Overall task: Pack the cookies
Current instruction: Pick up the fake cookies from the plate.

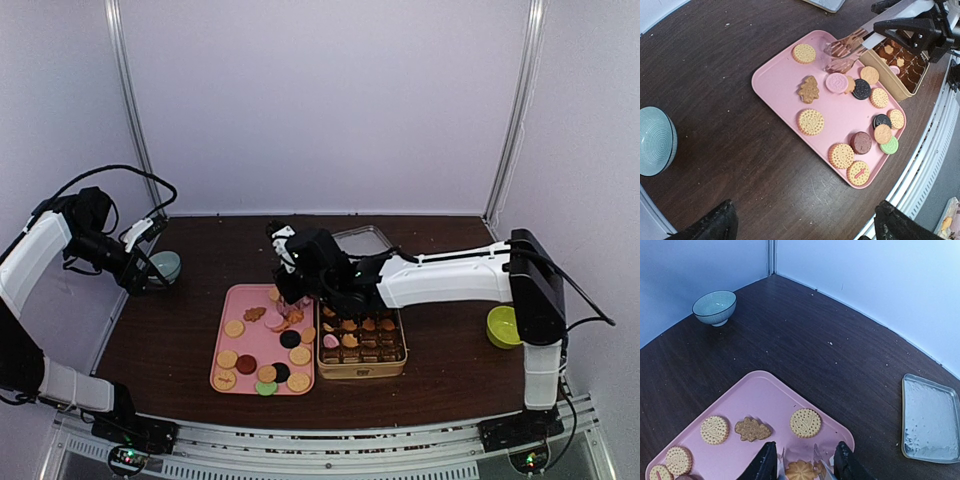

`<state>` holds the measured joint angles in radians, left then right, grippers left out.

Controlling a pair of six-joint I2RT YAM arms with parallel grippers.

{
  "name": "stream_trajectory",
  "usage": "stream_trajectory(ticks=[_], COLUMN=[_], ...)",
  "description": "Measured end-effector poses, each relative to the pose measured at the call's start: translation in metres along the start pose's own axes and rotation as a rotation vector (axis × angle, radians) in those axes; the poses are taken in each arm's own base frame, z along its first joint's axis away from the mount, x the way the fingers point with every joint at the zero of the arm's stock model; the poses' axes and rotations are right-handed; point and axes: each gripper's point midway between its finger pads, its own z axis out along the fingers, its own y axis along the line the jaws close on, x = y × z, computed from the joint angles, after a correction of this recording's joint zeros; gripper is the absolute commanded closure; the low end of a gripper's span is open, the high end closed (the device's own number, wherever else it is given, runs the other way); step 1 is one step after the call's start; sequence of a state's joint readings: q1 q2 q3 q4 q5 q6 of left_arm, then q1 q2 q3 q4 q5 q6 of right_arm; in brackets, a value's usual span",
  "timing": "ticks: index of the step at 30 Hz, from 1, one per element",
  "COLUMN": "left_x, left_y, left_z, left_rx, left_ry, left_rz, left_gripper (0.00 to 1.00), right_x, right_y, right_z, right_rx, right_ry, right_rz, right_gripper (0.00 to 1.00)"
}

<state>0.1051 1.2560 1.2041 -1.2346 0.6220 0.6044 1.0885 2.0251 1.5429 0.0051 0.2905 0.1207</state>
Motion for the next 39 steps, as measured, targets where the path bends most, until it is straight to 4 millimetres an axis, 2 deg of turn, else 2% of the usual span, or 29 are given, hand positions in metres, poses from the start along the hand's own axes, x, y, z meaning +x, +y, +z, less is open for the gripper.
stream_trajectory(ticks=[4,12,28,30,35,39], left_x=[0.0,0.001,0.002,0.002,0.002,0.002], left_y=[0.0,-0.001,-0.003,-0.003,-0.003,-0.003], left_z=[0.0,0.0,0.001,0.001,0.001,0.001], left_rx=[0.002,0.006,0.017,0.019,0.019,0.019], left_ry=[0.001,0.002,0.006,0.006,0.006,0.006], left_rz=[-0.001,-0.001,-0.004,-0.005,-0.005,-0.005], left_gripper=[0.02,0.02,0.02,0.02,0.02,0.02], right_x=[0.004,0.007,0.015,0.015,0.014,0.011], right_y=[0.003,0.022,0.004,0.004,0.006,0.004], right_z=[-0.009,-0.019,-0.031,-0.031,-0.031,-0.031], right_rx=[-0.019,-0.036,0.028,0.028,0.02,0.019], right_ry=[0.008,0.015,0.069,0.07,0.069,0.069], right_rz=[0.016,-0.018,-0.039,-0.039,-0.023,-0.02], right_gripper=[0.61,0.61,0.62,0.64,0.78,0.84])
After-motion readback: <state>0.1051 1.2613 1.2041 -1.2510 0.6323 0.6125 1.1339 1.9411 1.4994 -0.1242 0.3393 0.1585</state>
